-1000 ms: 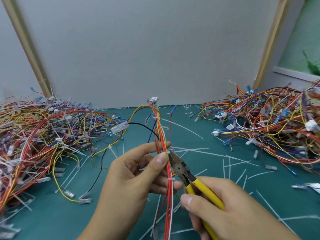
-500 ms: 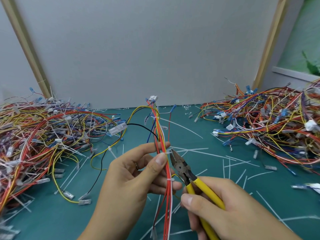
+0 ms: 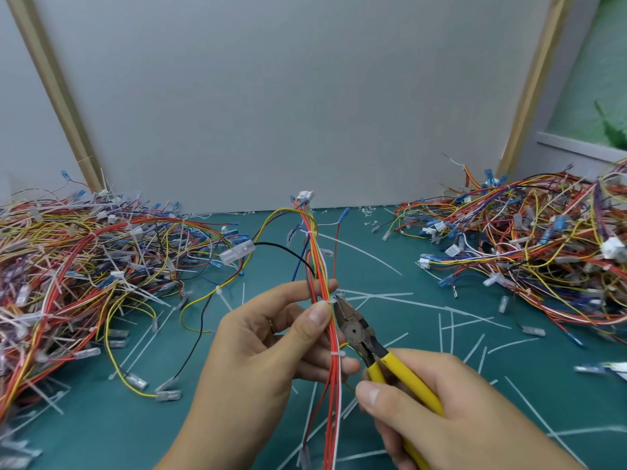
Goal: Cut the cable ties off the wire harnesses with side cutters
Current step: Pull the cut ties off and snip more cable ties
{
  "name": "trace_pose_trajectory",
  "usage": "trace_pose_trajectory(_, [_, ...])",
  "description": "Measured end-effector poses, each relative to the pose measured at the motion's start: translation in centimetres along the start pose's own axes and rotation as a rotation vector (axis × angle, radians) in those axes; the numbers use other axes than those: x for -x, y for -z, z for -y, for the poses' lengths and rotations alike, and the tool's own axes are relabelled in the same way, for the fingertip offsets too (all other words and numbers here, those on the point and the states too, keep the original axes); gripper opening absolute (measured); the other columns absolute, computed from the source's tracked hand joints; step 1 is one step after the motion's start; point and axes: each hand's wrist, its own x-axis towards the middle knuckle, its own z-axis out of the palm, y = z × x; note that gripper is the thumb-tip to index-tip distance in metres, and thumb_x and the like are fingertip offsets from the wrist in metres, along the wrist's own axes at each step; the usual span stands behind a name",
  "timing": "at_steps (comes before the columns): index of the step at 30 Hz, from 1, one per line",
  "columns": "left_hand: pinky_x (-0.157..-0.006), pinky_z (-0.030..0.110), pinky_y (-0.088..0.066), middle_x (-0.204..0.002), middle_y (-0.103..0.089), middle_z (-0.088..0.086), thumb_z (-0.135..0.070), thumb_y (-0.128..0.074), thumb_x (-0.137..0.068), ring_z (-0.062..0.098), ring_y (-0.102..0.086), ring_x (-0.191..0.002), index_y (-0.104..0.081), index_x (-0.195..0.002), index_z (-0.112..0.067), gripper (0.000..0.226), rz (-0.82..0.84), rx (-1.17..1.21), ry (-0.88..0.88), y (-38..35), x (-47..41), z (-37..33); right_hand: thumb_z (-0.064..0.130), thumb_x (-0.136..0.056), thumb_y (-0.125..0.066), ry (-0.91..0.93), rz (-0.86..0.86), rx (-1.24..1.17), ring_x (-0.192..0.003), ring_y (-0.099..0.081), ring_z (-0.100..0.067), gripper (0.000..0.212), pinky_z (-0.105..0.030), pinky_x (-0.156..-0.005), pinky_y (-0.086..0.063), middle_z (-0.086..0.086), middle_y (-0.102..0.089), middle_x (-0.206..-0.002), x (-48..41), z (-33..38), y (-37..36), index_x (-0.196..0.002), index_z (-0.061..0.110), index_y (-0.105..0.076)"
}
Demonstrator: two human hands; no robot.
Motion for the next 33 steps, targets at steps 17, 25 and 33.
trace_pose_trajectory(17, [-0.048, 0.027, -0.055, -0.070, -0.061, 0.027, -0.021, -0.079, -0.079, 0.041, -0.070, -0.056, -0.079, -0.097, -0.020, 0.018, -0.004, 0.002, 0.017, -0.2, 0.0, -0.1, 0.070, -0.060, -0.054, 0.024, -0.066, 0.067, -0.053, -0.031, -0.014, 0.066, -0.036, -0.059, -0.027, -0.001, -0.031, -0.058, 0.1, 0.3, 0.1, -0.080, 0.008, -0.042])
trace_pose_trajectory(25, [-0.044, 0.026, -0.053, -0.061, -0.063, 0.011, -0.023, -0.069, -0.070, 0.038, -0.069, -0.052, -0.078, -0.093, -0.018, 0.026, -0.087, 0.006, -0.018, -0.3, -0.1, -0.4, 0.067, -0.061, -0.056, 0.039, -0.132, -0.003, -0.049, -0.043, -0.014, 0.054, -0.032, -0.056, -0.039, 0.002, -0.043, -0.050, -0.1, -0.1, 0.3, -0.079, 0.016, -0.053])
trace_pose_trajectory(33, [-0.043, 0.016, -0.042, -0.061, -0.051, -0.008, -0.024, -0.063, -0.079, 0.008, -0.047, -0.044, -0.073, -0.090, -0.027, 0.015, 0.009, -0.868, -0.592, -0.3, 0.9, 1.0, 0.012, -0.083, -0.066, 0.090, -0.228, -0.585, -0.053, -0.061, -0.029, 0.010, -0.041, -0.054, -0.059, -0.013, -0.065, -0.065, -1.2, -0.4, 0.6, -0.086, 0.016, -0.075])
